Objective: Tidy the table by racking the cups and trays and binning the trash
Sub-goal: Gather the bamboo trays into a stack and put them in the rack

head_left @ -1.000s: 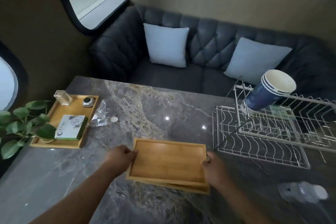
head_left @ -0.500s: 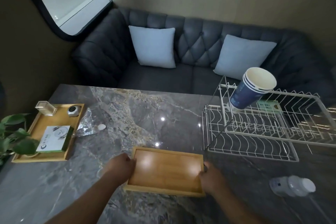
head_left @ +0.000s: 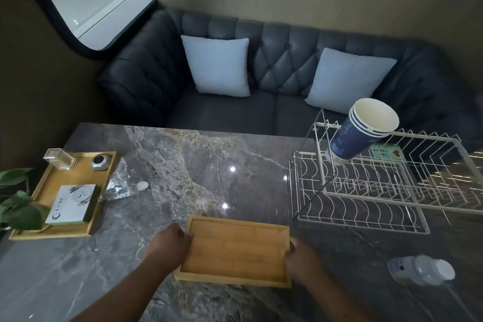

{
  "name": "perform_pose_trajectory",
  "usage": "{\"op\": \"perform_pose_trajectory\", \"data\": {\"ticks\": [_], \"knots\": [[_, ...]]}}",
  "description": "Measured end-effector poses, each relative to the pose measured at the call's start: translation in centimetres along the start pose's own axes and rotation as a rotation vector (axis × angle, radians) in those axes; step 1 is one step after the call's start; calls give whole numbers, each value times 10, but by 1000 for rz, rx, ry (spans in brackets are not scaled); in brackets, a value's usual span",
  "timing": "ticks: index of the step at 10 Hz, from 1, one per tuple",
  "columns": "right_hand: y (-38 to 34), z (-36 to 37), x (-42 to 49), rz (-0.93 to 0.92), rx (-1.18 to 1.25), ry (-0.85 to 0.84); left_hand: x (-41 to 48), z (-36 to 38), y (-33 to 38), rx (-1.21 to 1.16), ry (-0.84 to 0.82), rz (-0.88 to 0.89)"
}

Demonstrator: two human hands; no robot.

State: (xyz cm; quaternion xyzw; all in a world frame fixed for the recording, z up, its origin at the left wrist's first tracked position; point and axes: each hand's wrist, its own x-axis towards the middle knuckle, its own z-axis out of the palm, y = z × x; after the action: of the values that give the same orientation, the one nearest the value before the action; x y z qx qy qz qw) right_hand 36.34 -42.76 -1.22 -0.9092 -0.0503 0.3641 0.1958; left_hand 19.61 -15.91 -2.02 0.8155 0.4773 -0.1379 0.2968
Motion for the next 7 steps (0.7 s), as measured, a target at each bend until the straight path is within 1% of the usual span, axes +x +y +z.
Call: {"op": "perform_pose_trajectory", "data": {"ticks": [1, 2, 3, 4, 5, 7], "knots": [[-3, 4, 5, 15, -38, -16, 6, 1, -4, 73, -23, 13], [-5, 8, 7, 14, -67, -36, 10, 3, -6, 87, -50, -8], [-11, 11, 11, 44, -23, -74, 15, 8, -9, -95, -133, -79], [-14, 11, 12, 116, 122, -90, 15, 11, -6, -298, -272, -117], [-11, 14, 14, 212, 296, -72, 12, 15, 1, -514, -389, -198], [-12, 25, 14, 256, 420, -44, 11, 28, 0, -636, -307, -260]]}}
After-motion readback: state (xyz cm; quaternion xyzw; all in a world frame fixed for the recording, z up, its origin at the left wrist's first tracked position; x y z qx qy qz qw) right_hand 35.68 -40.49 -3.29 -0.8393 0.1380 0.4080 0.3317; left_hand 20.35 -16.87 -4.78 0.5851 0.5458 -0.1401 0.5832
